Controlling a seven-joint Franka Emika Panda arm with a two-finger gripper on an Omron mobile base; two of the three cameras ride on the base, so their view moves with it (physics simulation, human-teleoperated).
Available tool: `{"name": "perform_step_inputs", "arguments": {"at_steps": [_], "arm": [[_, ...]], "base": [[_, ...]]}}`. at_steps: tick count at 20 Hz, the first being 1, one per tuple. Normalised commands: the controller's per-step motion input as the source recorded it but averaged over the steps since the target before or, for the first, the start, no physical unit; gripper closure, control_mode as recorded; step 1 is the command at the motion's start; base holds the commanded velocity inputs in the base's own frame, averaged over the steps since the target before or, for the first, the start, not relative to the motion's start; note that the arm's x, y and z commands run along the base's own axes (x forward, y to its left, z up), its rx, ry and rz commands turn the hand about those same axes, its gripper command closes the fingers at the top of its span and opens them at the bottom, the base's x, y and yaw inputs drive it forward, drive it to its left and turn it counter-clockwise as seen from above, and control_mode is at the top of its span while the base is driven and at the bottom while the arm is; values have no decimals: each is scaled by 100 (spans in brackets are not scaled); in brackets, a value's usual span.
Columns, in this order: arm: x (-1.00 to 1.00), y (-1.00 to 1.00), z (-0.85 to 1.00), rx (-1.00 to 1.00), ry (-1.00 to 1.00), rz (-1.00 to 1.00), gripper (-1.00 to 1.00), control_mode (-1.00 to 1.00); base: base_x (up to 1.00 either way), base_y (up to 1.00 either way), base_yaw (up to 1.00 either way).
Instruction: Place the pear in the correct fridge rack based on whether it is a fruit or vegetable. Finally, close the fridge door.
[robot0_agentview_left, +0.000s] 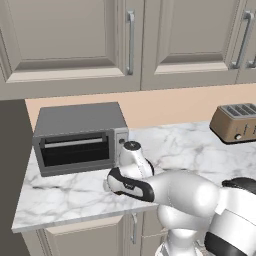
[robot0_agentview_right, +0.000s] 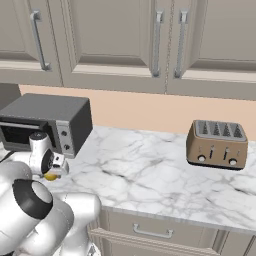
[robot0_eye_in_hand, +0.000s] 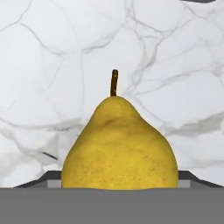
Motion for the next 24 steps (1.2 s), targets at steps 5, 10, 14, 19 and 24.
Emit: {"name": "perform_step_inputs", "arguments": {"at_steps": [5,10,14,19,24], "arm": [[-21,-16,29,1,-4,-3,100,-100],[-41,-56,60,1,-9,-5,100,-100],[-29,-70,65,1,-5,-7,100,-100],[-21,-92,66,1,-13,-2,100,-100],[-9,-78,59,1,-15,0,100,-100]], "base": [[0,0,0],[0,0,0],[0,0,0],[0,0,0],[0,0,0]]}}
